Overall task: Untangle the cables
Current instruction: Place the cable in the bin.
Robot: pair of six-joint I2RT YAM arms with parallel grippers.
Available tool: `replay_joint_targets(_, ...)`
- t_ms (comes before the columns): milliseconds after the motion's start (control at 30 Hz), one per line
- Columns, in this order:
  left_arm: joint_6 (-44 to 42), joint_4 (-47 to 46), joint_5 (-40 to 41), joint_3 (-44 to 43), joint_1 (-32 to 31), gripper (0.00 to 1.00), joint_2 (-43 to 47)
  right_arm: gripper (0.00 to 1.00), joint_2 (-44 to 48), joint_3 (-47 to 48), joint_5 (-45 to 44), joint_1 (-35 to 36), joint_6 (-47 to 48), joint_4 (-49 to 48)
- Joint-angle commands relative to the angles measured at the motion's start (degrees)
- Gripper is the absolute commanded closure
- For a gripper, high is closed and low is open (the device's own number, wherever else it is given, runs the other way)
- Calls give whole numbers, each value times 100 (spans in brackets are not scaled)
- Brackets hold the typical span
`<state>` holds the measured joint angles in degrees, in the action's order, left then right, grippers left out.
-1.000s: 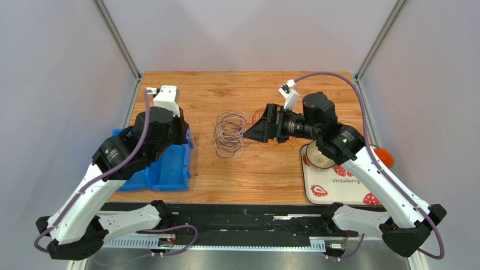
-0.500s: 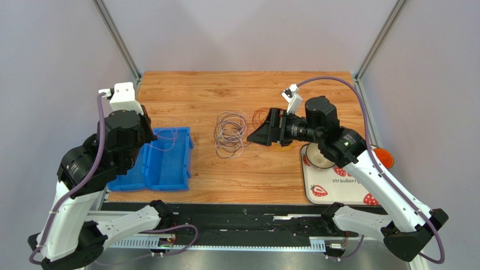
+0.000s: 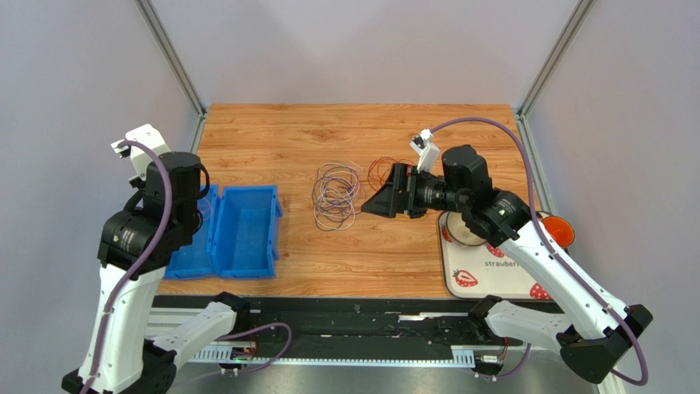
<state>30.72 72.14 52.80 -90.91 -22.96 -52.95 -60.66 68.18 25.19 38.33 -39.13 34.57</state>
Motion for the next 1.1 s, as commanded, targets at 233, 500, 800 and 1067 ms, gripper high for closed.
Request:
replay_joint_targets(233,-48,-1307,-1104,1004,2005,100,-66,2,-7,-121,197,-18,55,-90)
replay_joint_targets(500,-128,-2248,-1878,1603,3174,100,-321,2,-121,-165,197,-18,46,-99)
replay_joint_targets(800,-75,-2775,-2458,2068,3632,100,-576,2,-384,-95,311,-27,125,-90)
replay_joint_targets(1067,-145,-2969,-3135,2210,3878,17,-717,2,-525,11,337,-18,117,-38)
